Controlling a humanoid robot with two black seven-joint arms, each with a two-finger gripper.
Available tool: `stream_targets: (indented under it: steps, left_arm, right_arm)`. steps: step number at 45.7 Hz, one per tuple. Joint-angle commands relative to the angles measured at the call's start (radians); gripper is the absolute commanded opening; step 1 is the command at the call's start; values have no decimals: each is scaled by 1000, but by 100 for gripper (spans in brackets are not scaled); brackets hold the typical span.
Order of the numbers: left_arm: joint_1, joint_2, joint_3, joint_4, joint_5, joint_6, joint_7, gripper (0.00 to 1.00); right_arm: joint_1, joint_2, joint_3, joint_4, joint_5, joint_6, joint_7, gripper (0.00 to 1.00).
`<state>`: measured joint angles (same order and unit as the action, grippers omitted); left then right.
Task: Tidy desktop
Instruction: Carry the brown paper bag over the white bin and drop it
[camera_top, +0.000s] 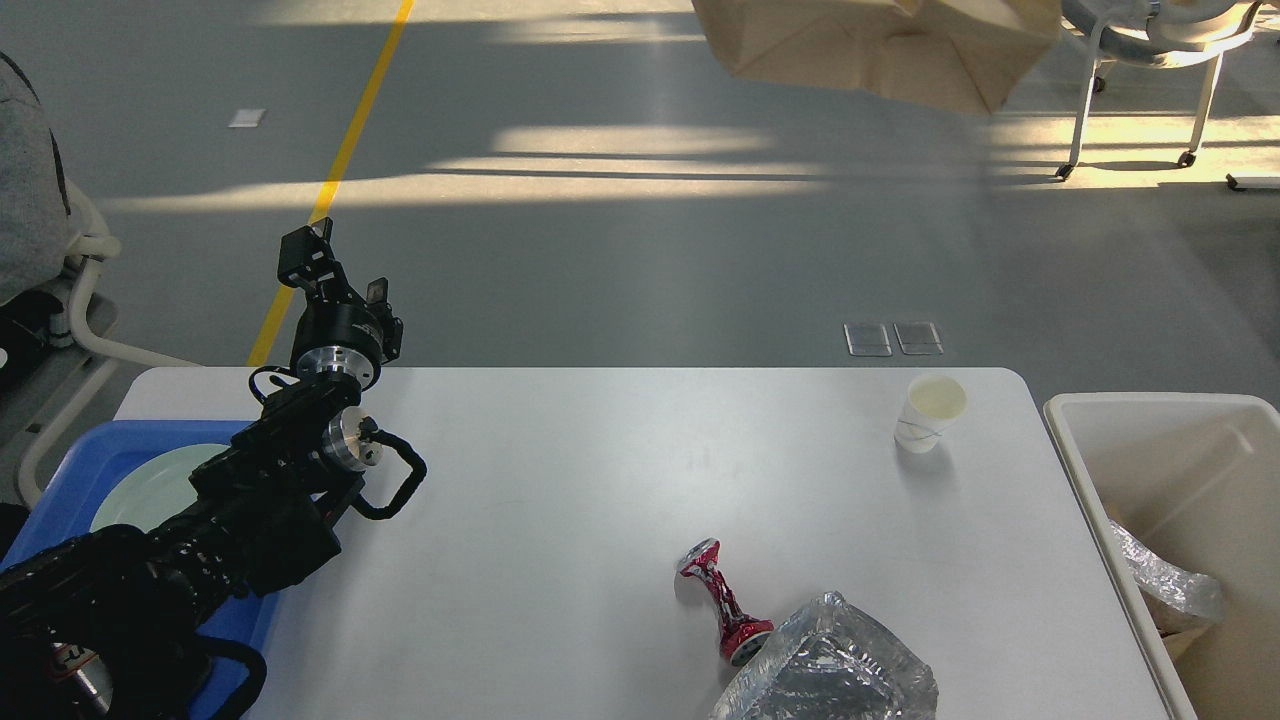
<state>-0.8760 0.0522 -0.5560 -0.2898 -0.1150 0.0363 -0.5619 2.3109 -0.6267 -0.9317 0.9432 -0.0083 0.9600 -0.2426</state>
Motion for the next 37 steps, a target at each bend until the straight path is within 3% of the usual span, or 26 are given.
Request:
stream_targets:
  steps: [1, 12, 20, 26, 32, 37]
  left_arm:
    - [0, 0, 1, 0, 0, 0, 0, 96]
    - [0, 0, -1, 0, 0, -1, -1, 96]
    - [0, 0, 1, 0, 0, -1, 0, 96]
    - [0, 0, -1, 0, 0, -1, 0, 96]
    - [0, 0, 1, 0, 0, -1, -1, 96]
    - [0, 0, 1, 0, 0, -1, 0, 96]
  right_arm:
    - [-233, -33, -9, -144, -44, 0, 2, 0]
    - [-608, -70, -6, -371, -49, 0, 3, 0]
    - [-778, -82, -16, -425, -53, -4, 5, 0]
    - [-876, -82, -42, -423, -117, -150, 3, 0]
    - [-999, -80, -56, -423, -154, -380, 3, 0]
    - [-1076, -79, -58, -423, -164, -544, 3, 10]
